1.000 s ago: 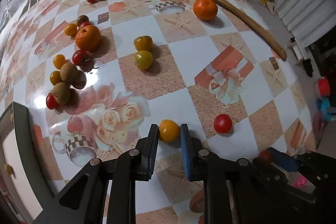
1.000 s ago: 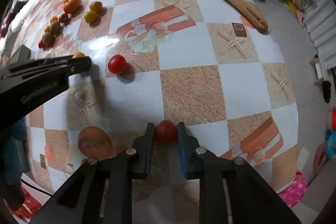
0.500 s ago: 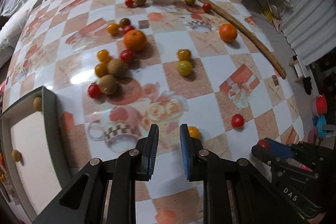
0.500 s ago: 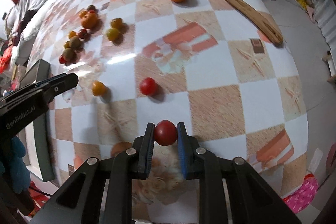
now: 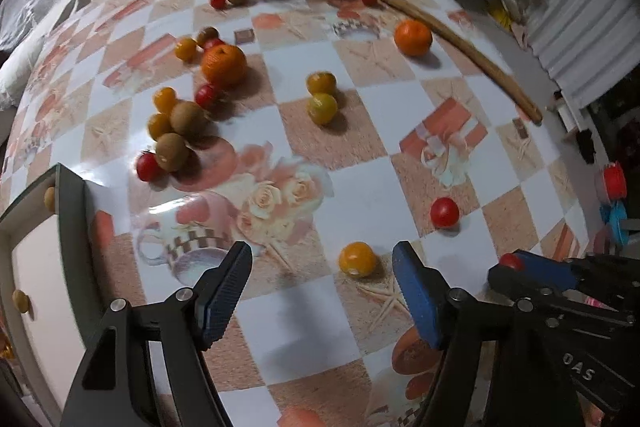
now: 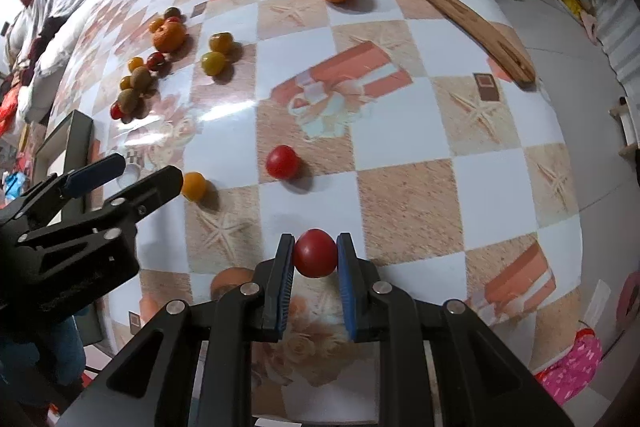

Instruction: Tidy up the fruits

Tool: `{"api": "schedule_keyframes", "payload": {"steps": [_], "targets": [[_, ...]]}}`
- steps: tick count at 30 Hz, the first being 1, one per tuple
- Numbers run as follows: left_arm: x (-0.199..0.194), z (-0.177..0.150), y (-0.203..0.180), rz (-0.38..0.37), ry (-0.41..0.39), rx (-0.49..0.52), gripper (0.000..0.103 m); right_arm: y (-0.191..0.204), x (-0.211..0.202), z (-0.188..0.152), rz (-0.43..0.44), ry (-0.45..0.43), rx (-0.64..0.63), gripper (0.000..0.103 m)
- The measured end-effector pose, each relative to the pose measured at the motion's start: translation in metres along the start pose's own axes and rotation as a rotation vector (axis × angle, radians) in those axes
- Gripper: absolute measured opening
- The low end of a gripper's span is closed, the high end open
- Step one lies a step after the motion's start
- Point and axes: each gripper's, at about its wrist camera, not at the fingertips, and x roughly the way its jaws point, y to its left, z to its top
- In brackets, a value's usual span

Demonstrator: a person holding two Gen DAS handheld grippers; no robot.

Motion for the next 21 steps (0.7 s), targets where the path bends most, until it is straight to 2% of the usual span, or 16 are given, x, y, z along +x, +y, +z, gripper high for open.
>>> {"api": "schedule_keyframes", "payload": {"steps": [4, 5, 6, 7, 8, 10, 11, 14, 17, 21], "targets": [[0.011, 0.001, -0.008, 0.021, 0.013, 0.016, 0.073, -0.008, 0.002, -0.002, 0.0, 0.006, 0.024, 0.023], [0.014, 0.002, -0.01, 0.025, 0.015, 0.02, 0.069, -0.009, 0.003, -0.003, 0.0, 0.009, 0.027, 0.023], [0.016, 0.002, -0.012, 0.033, 0.021, 0.026, 0.057, -0.011, 0.003, -0.004, -0.001, 0.009, 0.029, 0.023], [0.02, 0.003, -0.013, 0.043, 0.036, 0.032, 0.05, -0.012, 0.003, -0.006, 0.0, 0.01, 0.032, 0.023], [0.024, 0.002, -0.015, 0.05, 0.056, 0.036, 0.038, -0.013, 0.003, -0.006, 0.001, 0.012, 0.036, 0.023], [0.022, 0.0, -0.017, 0.068, 0.043, 0.047, 0.032, -0.014, 0.003, -0.007, 0.003, 0.013, 0.042, 0.023], [0.021, -0.001, -0.017, 0.078, 0.039, 0.052, 0.024, -0.014, 0.003, -0.007, 0.004, 0.012, 0.044, 0.023], [0.02, -0.002, -0.013, 0.04, 0.048, 0.028, 0.023, -0.014, 0.002, -0.006, 0.009, 0.009, 0.046, 0.023], [0.013, -0.002, 0.0, -0.044, 0.058, -0.054, 0.023, -0.013, 0.001, -0.003, 0.018, 0.005, 0.049, 0.023], [0.002, 0.0, 0.01, -0.073, 0.047, -0.096, 0.023, -0.008, -0.001, 0.001, 0.028, -0.004, 0.041, 0.023]]}}
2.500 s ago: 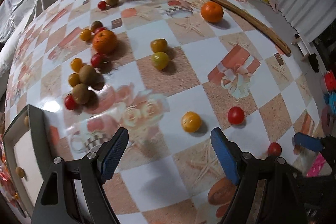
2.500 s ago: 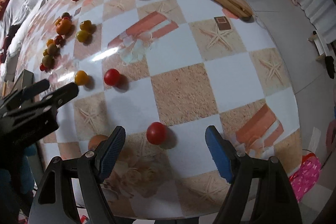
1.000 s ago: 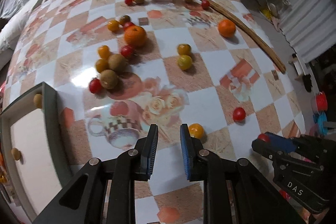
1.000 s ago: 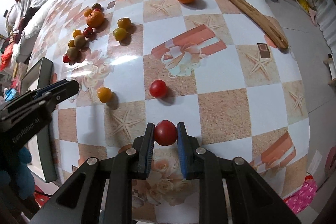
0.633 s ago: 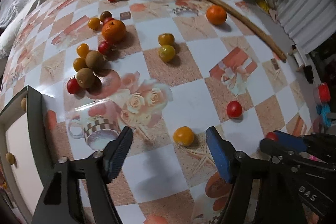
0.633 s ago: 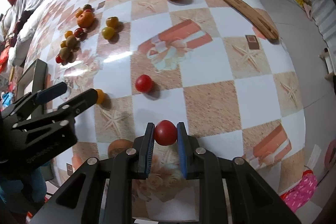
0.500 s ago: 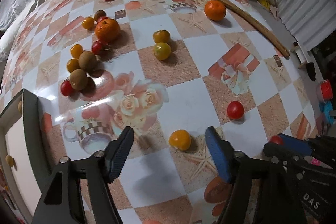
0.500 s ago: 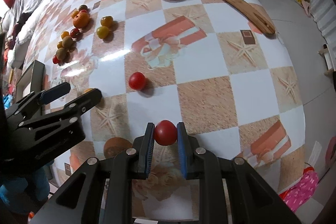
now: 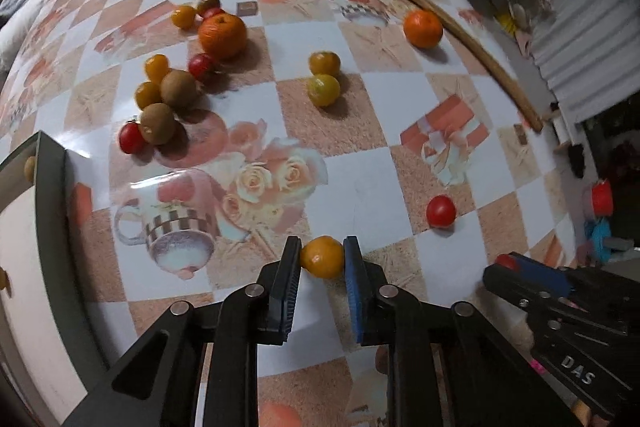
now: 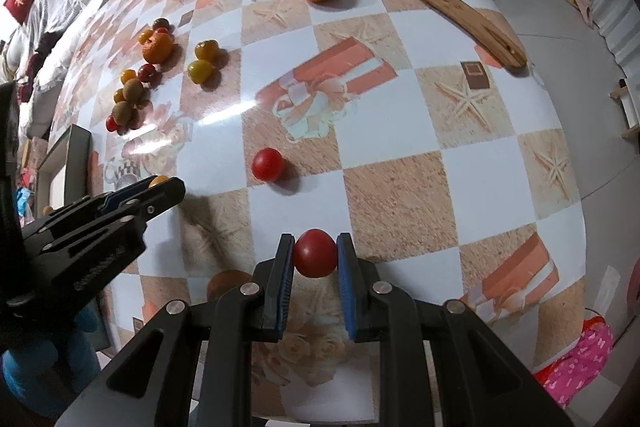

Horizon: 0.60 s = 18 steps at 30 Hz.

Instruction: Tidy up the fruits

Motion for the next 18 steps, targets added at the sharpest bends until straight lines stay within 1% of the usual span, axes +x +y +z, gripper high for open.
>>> {"api": "schedule_keyframes", "payload": {"steps": [10, 14, 18], "targets": [[-0.021, 0.002, 0.019, 0.003, -0.029, -0.042, 0.023, 0.022, -0.005, 0.01, 0.012, -0.012, -0.05, 0.023], [-0.034, 0.001, 0.032, 0.013, -0.053, -0.056, 0.023, 0.035, -0.006, 0.017, 0.016, -0.015, -0.078, 0.023], [-0.045, -0.002, 0.051, 0.024, -0.07, -0.094, 0.023, 0.056, -0.008, 0.023, 0.024, -0.018, -0.12, 0.023]]}}
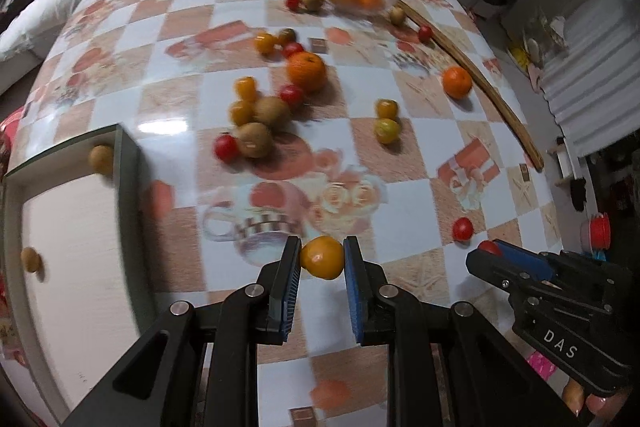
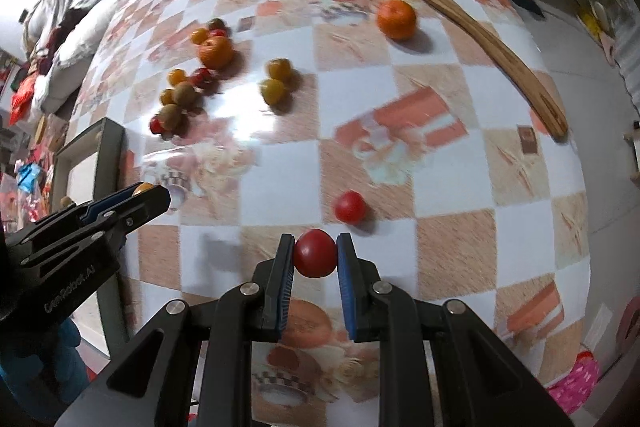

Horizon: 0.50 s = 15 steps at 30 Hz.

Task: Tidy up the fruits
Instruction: 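Carry both tomatoes into the white tray and open both grippers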

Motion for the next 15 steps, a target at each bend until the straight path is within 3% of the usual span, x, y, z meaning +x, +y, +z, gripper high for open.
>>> {"api": "schedule_keyframes", "payload": {"steps": [15], "targets": [[-0.054, -0.028, 0.122, 0.116, -0.092, -0.238, 0.023, 0.12, 0.011, 0.03, 0.08, 0.014, -0.242, 0.023]]}}
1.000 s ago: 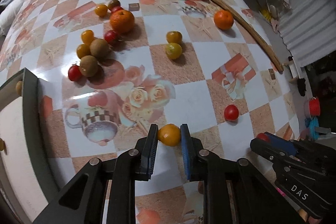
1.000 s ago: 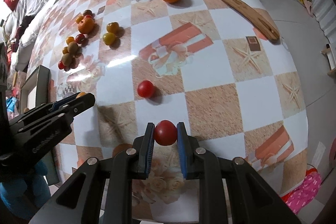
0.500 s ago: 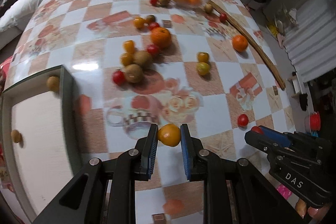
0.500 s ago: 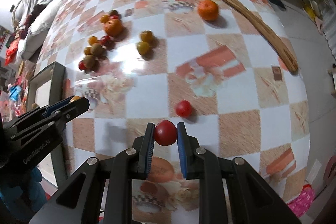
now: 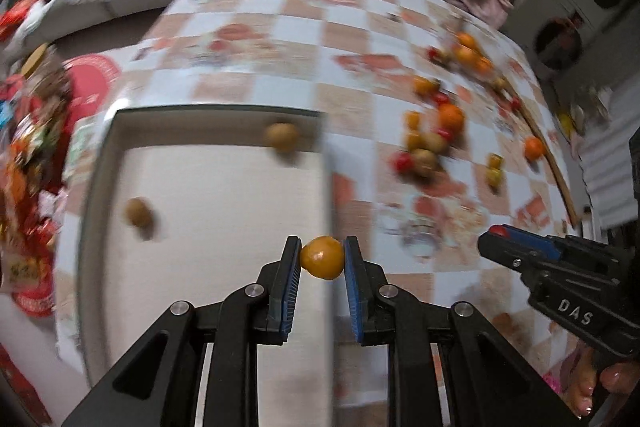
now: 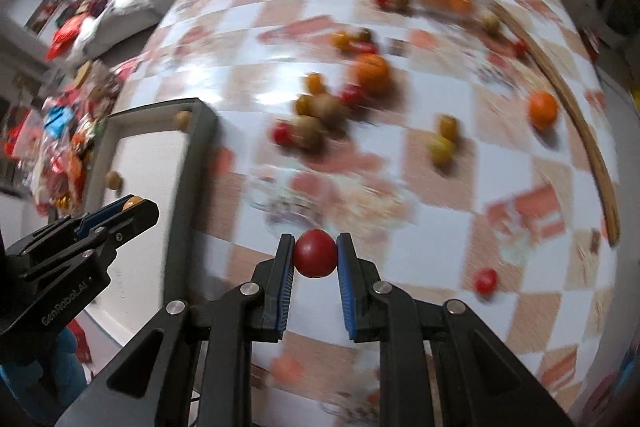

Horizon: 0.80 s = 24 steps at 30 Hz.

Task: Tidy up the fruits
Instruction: 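Carry both tomatoes into the white tray and open both grippers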

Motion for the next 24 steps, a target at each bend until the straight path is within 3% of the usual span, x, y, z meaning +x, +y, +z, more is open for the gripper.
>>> {"api": "schedule_keyframes", "payload": {"steps": [11, 24], "targets": [[0.011, -0.016, 0.096, 0.136, 0.003, -0.166, 0.023, 0.103, 0.038, 0.036, 0.101, 0.041, -0.177, 0.023], [0.035, -0.025, 0.126, 0.194, 0.04, -0.198, 0.023, 0.176, 0.109, 0.073, 0.091, 0.094, -0.298, 0.023]]}}
